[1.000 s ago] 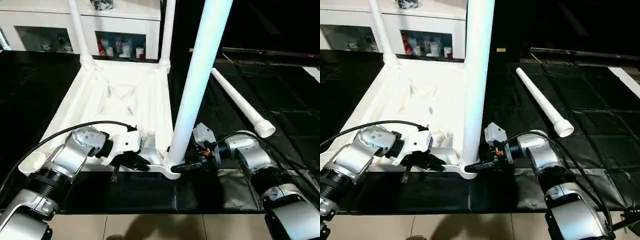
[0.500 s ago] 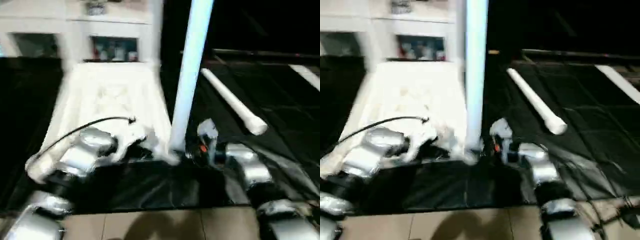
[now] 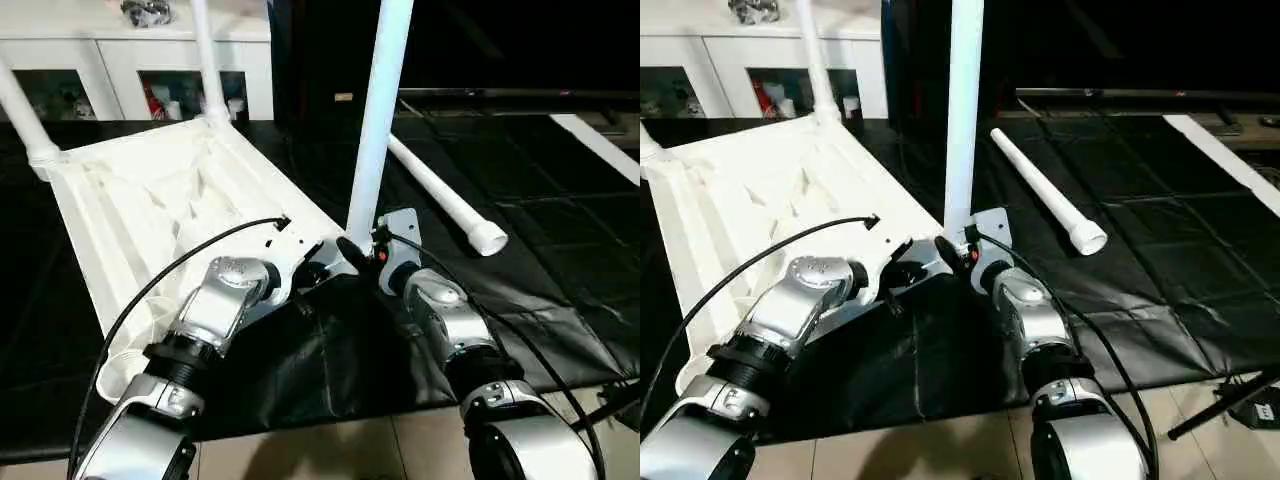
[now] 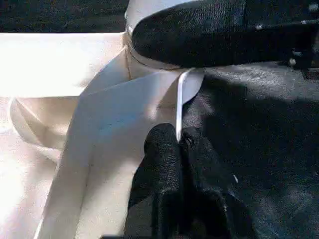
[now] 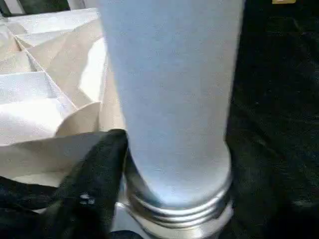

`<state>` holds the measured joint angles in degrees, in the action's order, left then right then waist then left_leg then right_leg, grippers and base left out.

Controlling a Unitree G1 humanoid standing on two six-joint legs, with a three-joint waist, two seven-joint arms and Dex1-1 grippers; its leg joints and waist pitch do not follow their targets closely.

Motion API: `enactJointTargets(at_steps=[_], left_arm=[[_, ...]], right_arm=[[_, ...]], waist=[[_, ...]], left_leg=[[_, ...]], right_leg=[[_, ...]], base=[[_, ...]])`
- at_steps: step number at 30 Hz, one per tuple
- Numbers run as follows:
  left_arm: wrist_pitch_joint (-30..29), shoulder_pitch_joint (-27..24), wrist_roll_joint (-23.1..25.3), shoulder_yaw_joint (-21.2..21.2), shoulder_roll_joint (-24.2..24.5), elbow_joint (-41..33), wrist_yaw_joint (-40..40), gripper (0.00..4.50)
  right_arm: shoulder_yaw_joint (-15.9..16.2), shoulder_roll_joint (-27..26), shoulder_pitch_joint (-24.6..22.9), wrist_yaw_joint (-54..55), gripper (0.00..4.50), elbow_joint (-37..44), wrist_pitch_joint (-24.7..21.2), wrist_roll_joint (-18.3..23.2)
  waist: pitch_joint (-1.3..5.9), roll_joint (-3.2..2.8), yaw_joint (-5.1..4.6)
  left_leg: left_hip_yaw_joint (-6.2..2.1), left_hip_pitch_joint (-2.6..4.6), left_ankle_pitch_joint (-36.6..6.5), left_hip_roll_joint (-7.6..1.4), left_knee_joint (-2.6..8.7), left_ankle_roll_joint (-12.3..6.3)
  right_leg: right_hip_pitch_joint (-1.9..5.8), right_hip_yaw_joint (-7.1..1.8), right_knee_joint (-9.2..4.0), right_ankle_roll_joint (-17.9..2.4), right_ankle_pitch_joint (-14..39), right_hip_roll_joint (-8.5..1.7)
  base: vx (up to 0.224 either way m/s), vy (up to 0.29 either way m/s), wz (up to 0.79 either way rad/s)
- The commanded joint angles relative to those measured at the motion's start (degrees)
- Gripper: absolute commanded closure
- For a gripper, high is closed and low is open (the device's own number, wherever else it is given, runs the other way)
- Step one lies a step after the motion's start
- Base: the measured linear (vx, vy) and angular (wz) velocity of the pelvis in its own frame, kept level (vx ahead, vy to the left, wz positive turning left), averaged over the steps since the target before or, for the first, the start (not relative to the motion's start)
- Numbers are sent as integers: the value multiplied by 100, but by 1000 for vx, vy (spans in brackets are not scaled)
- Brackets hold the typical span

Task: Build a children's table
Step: Rotate leg to tighten

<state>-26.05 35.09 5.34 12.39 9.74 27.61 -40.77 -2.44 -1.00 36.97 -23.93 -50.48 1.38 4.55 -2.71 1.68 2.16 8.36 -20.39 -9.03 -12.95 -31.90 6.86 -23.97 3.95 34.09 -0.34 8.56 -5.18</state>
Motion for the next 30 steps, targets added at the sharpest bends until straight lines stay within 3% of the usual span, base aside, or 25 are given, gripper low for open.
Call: enactJointTargets(at_steps=[1, 6, 9, 12, 16, 22, 25, 28, 30], left_arm=[[103, 143, 1, 206, -121, -168, 165, 450], [217, 82, 17, 240, 36, -158, 10, 450], [476, -30, 4, 294, 356, -169, -450, 450], [602, -112, -23, 325, 570, -216, -784, 450], [1013, -327, -189, 533, 1131, -397, -1746, 450], [1403, -430, -339, 732, 1550, -500, -2658, 450], [1654, -447, -377, 884, 1832, -539, -3262, 450], [2006, -382, -391, 1057, 2041, -497, -3781, 450], [2102, -352, -404, 1106, 2077, -488, -3924, 450]], right_arm=[[481, -485, -111, -393, 96, -97, -120, -128], [456, -297, -213, -512, 41, -8, 8, -112], [428, 181, -486, -1282, 22, 420, 134, 109], [454, 543, -630, -1930, 3, 690, 162, 231], [490, 1419, -700, -3294, 3, 1044, 113, 404], [570, 1861, -547, -4257, 3, 1133, -33, 540], [742, 2063, -439, -4874, 3, 1202, -100, 568], [1138, 2195, -310, -5445, 3, 1129, 91, 359], [1270, 2200, -265, -5591, 3, 1090, 108, 279]], waist=[[376, -55, 61], [360, -58, 53], [360, -49, 73], [367, -49, 112], [358, -37, 134], [349, -44, 165], [363, -59, 239], [366, -51, 320], [365, -56, 338]], left_leg=[[136, -57, -1705, 86, 336, -181], [137, -44, -1846, 83, 346, -148], [139, -41, -1895, 78, 347, -211], [141, -54, -1764, 64, 340, -284], [146, -47, -1826, 60, 336, -329], [148, -14, -1911, 48, 334, -305], [162, -2, -1701, 22, 328, -311], [180, 7, -1630, 18, 316, -307], [181, 12, -1686, 16, 321, -271]], right_leg=[[328, -139, -430, -994, 1764, -152], [316, -142, -446, -985, 1895, -148], [323, -146, -467, -935, 1959, -148], [341, -150, -432, -1011, 1687, -147], [343, -150, -440, -1053, 1783, -151], [313, -152, -425, -1141, 1889, -153], [320, -157, -380, -1228, 1563, -142], [322, -157, -338, -1332, 1336, -141], [322, -160, -336, -1306, 1430, -150]], base=[[0, 0, 0], [0, 0, 0], [0, 0, 0], [0, 0, 0], [0, 0, 0], [0, 0, 0], [0, 0, 0], [0, 0, 0], [0, 0, 0]])
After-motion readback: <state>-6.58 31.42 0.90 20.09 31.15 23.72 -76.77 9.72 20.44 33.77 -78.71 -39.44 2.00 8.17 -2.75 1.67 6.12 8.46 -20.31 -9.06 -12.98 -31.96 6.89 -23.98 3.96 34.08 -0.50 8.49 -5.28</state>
